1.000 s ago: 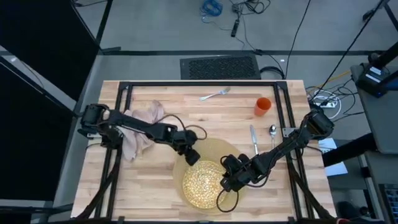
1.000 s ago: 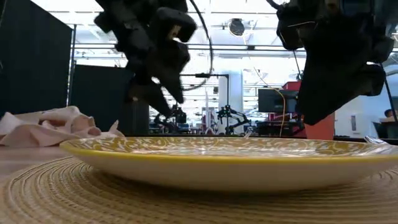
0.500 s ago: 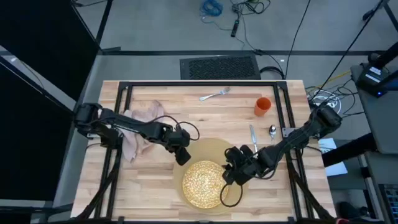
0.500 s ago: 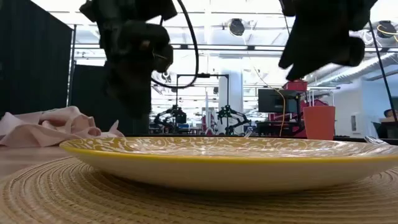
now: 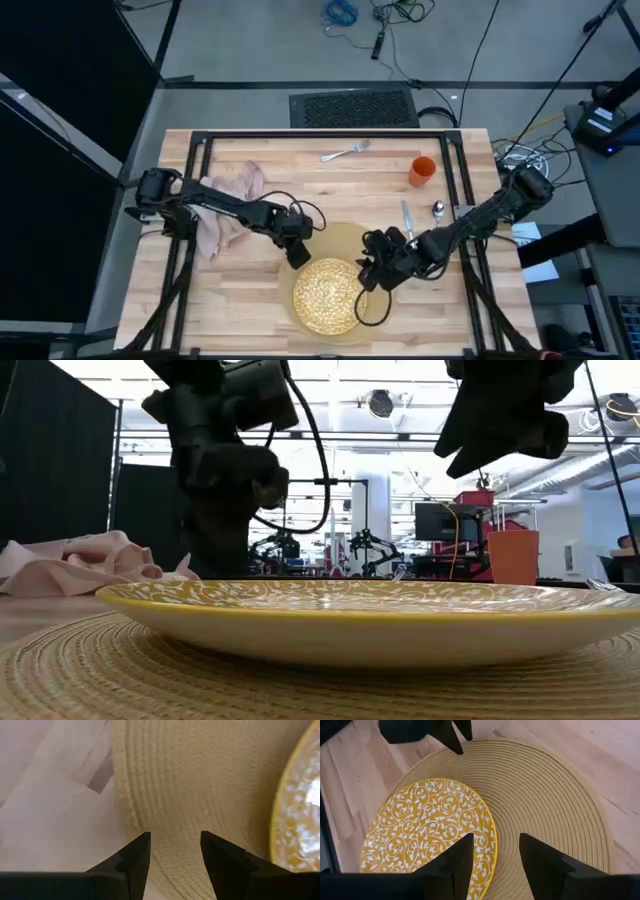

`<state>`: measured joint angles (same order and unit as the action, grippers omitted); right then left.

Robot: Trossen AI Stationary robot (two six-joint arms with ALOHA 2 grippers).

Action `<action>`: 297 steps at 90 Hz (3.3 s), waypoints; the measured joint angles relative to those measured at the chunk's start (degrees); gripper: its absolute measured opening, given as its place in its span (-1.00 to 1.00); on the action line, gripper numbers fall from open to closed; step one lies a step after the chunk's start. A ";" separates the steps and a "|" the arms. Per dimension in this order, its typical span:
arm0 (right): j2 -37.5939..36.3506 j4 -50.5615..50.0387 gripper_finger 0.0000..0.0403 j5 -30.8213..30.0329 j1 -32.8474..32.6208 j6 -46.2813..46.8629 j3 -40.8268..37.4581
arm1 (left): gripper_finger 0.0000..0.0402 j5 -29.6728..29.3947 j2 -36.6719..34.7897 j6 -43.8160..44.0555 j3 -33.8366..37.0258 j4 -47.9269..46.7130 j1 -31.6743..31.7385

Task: Set table place
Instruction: Adjust the brown table mat, then adjust the yellow plate

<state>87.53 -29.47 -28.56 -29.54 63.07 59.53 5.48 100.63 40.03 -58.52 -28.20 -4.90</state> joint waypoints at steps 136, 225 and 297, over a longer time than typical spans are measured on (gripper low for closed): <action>0.00 1.42 -0.29 0.24 0.68 -2.25 0.00 | -1.00 -3.03 3.05 4.66 -0.24 -9.21 -1.93; 2.37 1.84 -0.29 0.63 1.19 1.95 0.00 | -1.00 -11.27 -18.18 15.18 -0.77 -19.91 -13.77; 14.71 8.61 -0.29 6.22 0.65 8.47 -0.02 | -1.00 -40.22 -42.51 43.46 27.10 8.23 -32.14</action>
<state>102.24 -20.87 -22.34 -28.89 71.54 59.51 -34.74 58.12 83.49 -31.43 -19.98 -37.03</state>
